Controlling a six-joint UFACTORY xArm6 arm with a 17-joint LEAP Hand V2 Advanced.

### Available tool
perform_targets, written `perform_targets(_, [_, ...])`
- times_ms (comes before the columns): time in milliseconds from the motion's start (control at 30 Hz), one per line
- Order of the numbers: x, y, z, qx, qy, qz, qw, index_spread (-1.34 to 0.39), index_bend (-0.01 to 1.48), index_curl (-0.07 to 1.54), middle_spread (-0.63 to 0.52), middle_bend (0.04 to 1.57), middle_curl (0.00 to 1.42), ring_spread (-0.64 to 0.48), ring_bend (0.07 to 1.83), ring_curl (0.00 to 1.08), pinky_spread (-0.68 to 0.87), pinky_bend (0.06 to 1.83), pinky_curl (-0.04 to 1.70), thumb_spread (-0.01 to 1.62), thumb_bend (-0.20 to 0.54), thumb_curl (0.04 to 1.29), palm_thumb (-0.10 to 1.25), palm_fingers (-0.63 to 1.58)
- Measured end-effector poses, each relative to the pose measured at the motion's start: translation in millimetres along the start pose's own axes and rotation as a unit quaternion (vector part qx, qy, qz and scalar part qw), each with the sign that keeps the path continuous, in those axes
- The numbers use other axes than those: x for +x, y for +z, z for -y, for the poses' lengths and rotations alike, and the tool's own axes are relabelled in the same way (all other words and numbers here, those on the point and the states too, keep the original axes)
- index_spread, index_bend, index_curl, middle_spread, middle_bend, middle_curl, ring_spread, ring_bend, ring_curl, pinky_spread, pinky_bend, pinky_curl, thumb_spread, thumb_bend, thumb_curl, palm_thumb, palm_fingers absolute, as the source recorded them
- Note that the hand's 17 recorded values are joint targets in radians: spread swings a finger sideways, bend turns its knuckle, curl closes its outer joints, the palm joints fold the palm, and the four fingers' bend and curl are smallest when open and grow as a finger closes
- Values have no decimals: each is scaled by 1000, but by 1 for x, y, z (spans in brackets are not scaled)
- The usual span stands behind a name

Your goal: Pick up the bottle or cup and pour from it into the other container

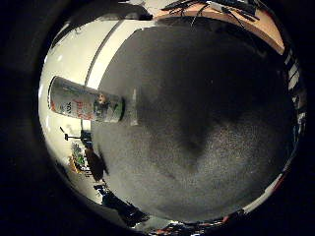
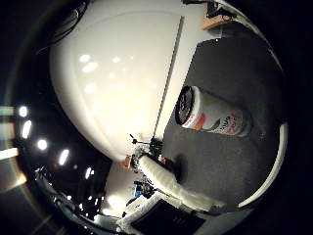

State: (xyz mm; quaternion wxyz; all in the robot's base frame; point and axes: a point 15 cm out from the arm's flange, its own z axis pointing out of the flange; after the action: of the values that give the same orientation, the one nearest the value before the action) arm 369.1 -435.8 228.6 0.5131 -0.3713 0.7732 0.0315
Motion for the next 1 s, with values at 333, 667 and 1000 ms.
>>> perform_targets(333, [-7, 13, 0, 49, 1, 51, 998, -192, 169, 308, 13, 369, 357, 122, 704, 180, 464, 942, -9, 994, -27, 286, 342, 242])
perform_targets(667, [-3, 23, -7, 57, 13, 66, 996, -188, 165, 307, 14, 383, 362, 112, 709, 180, 457, 959, -9, 997, -27, 290, 352, 251])
perform_targets(1000, [-6, 45, -12, 44, 15, 77, 996, -186, 167, 306, 13, 396, 367, 104, 733, 182, 445, 970, -9, 1002, -27, 287, 359, 248])
